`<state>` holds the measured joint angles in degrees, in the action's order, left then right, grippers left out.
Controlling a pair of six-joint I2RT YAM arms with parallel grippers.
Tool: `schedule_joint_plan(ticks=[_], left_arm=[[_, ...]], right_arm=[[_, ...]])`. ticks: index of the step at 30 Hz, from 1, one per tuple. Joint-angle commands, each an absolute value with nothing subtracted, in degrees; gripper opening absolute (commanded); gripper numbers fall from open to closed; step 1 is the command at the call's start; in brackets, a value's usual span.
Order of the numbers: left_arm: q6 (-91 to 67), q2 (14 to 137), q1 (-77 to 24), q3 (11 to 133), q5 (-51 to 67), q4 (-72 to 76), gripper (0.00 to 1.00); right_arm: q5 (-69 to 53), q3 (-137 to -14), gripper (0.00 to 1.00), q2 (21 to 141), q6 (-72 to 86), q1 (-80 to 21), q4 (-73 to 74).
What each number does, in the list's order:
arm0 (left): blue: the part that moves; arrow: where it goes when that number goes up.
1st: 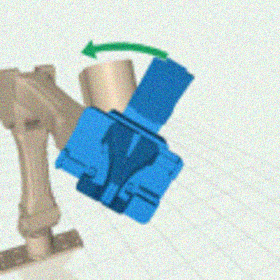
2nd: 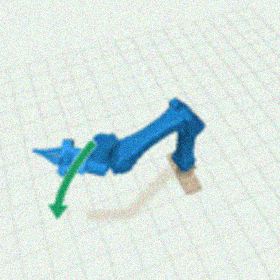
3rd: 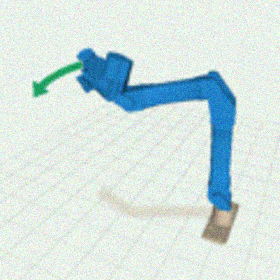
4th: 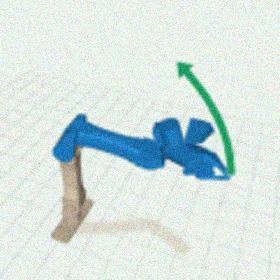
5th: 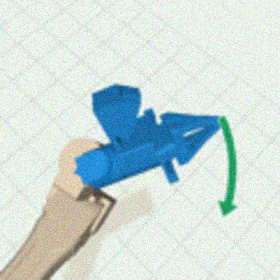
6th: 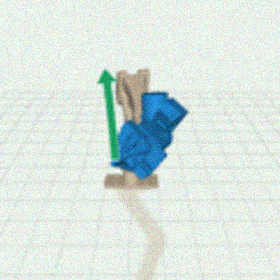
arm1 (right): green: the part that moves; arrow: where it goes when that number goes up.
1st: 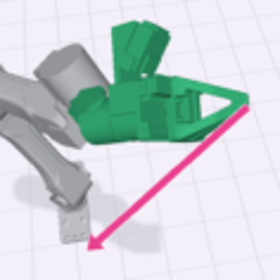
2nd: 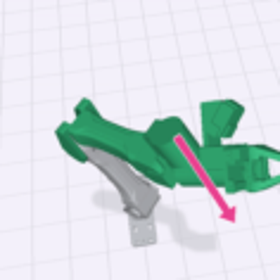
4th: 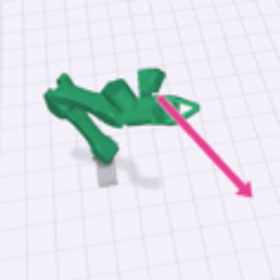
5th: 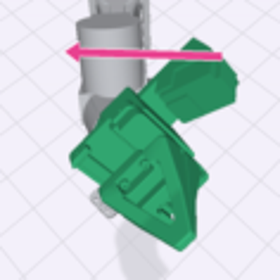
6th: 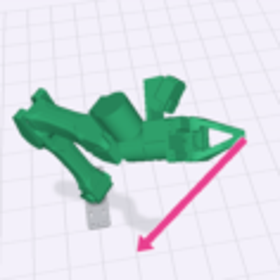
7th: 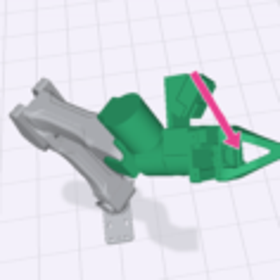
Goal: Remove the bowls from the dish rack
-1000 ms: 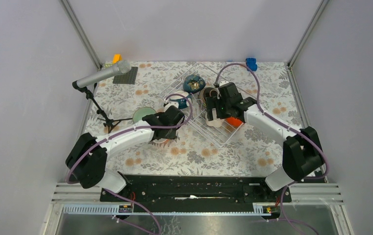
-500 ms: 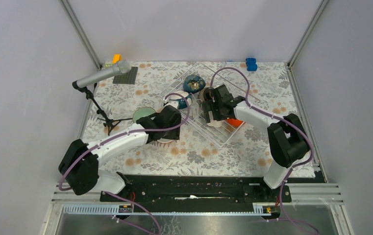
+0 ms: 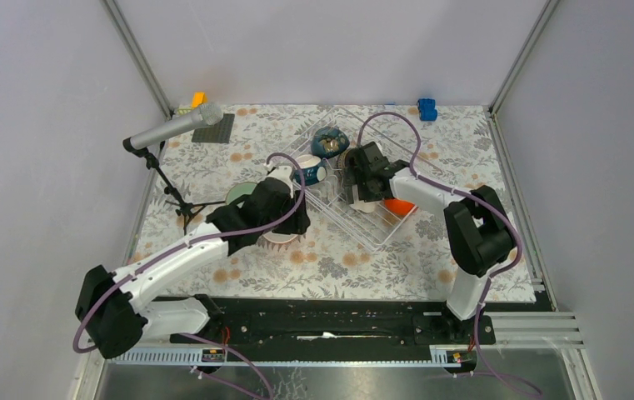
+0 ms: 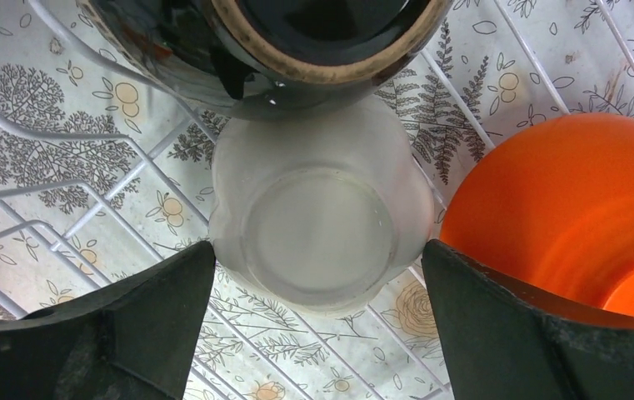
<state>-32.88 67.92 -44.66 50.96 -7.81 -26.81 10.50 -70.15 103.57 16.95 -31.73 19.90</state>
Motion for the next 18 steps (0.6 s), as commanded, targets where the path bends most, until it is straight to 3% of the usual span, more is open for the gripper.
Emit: schedule_joint_plan(ticks=[1,7,18], left_arm=[[-34.49,63.73,-44.80,49.88,-6.80,-22.71,0.61],[-35.30,60.54,-44.65,49.32,-8.42,-22.46,0.64],[-36.64,55.77,-44.40,47.37,-9.36,-20.93,0.70]], right_arm=[[11.10,-72.71,1.00,106.13,21.30,-32.24,18.89],[18.43,-72.76,1.00,105.08,26.28,-32.41,18.87],[18.97,-70.31,1.00,99.64,24.40,-32.81,14.52]])
